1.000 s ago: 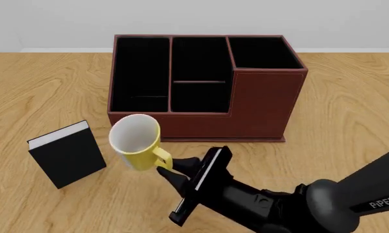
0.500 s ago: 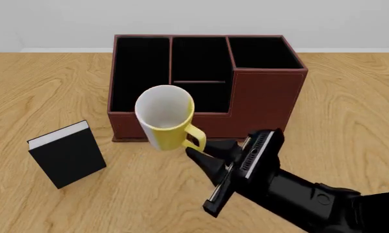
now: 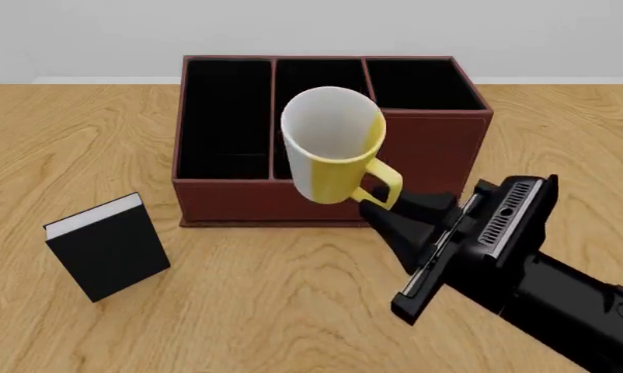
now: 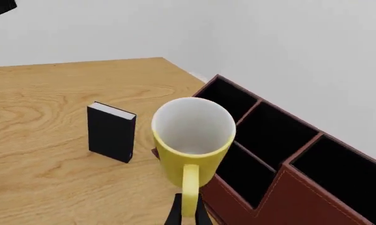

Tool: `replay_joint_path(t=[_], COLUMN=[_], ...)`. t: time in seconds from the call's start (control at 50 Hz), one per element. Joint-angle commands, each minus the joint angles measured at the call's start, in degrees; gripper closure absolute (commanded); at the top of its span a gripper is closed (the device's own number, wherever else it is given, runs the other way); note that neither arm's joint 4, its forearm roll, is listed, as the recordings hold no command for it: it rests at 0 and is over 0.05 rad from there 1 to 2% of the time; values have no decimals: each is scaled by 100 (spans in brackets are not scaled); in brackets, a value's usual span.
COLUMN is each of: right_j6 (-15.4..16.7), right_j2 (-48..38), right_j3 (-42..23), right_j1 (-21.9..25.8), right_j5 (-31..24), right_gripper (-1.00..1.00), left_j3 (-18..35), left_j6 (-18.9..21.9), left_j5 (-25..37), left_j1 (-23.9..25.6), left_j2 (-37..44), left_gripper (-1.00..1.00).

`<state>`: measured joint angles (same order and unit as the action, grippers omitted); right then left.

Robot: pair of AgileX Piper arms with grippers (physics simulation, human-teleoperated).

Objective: Pick up the yellow and white mug and place it to the right of the caddy.

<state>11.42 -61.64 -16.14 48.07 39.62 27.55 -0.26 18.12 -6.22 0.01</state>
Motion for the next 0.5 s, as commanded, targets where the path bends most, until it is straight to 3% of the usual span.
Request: replay_joint_path(t=[0.02,0.24,0.44,0.5], right_j6=[20,41,76,240], right_j2=[1019,1696,2031,2026], right_j3=[-89,-233,-319,-245], right_j1=[-315,-496,-676,-777], right_j5=[-892,-1570,-1882,-1794], right_gripper=[100,100,100,100], left_j3=[-94,-162,-199,-210], left_j6=[10,16,71,63], left_j5=[-42,-87,-92,-90], left_j1=[128,224,235,230], left_j2=[0,0,0,0], left_gripper=[-100,-100,-100,-100])
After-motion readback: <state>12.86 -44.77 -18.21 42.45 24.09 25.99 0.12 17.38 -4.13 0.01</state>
